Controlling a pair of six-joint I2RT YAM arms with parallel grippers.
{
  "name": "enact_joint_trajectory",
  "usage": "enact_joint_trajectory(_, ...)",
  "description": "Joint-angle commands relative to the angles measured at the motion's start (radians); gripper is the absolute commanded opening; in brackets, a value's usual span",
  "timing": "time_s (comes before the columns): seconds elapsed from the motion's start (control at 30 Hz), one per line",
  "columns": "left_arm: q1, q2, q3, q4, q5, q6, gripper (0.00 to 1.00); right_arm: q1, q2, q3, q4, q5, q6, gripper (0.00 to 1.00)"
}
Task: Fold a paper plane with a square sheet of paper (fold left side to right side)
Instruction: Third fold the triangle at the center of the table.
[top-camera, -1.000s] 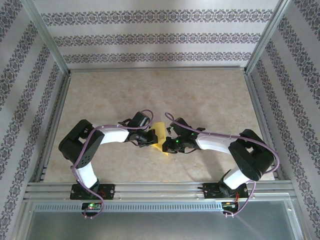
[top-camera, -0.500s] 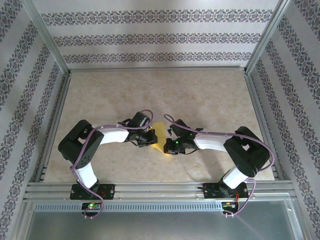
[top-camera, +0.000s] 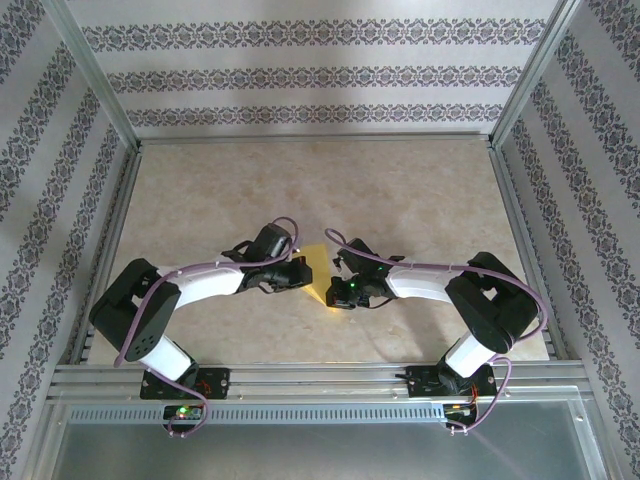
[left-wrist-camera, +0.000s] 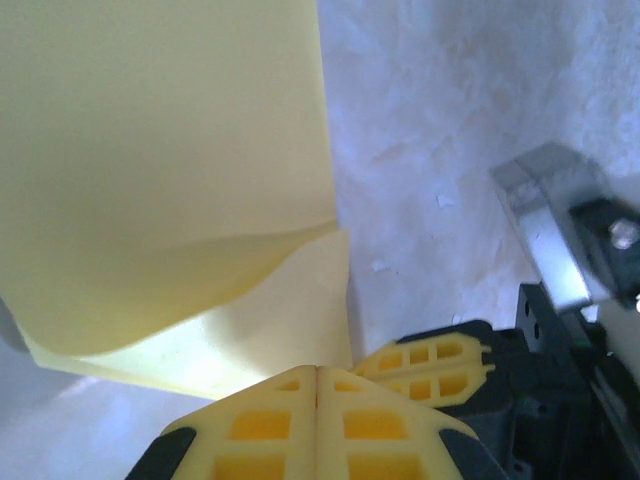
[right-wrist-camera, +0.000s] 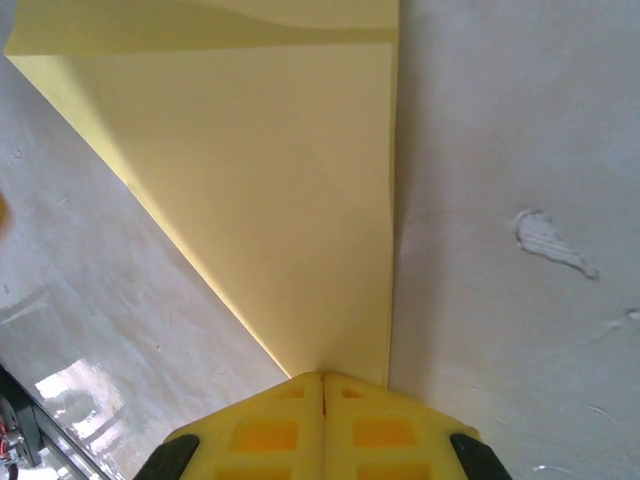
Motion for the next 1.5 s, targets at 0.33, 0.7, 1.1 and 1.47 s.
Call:
enact_joint_trajectory(0.33,-0.078,0.08,-0.006,0.113,0.019,-0.076,0.0,0.039,0.051,0.003,-0.212,0.185,-0.037,0.0)
enact_joint_trajectory(0.7,-0.077,0.119,-0.008,0.099,-0.021,-0.085,0.0,0.051,0.071,0.024,-0.249,0.2,-0.048,0.0)
enact_joint_trajectory(1.1,-0.041,0.154,-0.045,0.1,-0.046,-0.112,0.0,0.062,0.087,0.044,-0.305,0.235,-0.062,0.0)
enact_joint_trajectory(1.47,0.012,0.151,-0.078,0.1,-0.036,-0.124,0.0,0.068,0.092,0.051,-0.336,0.25,-0.073,0.0)
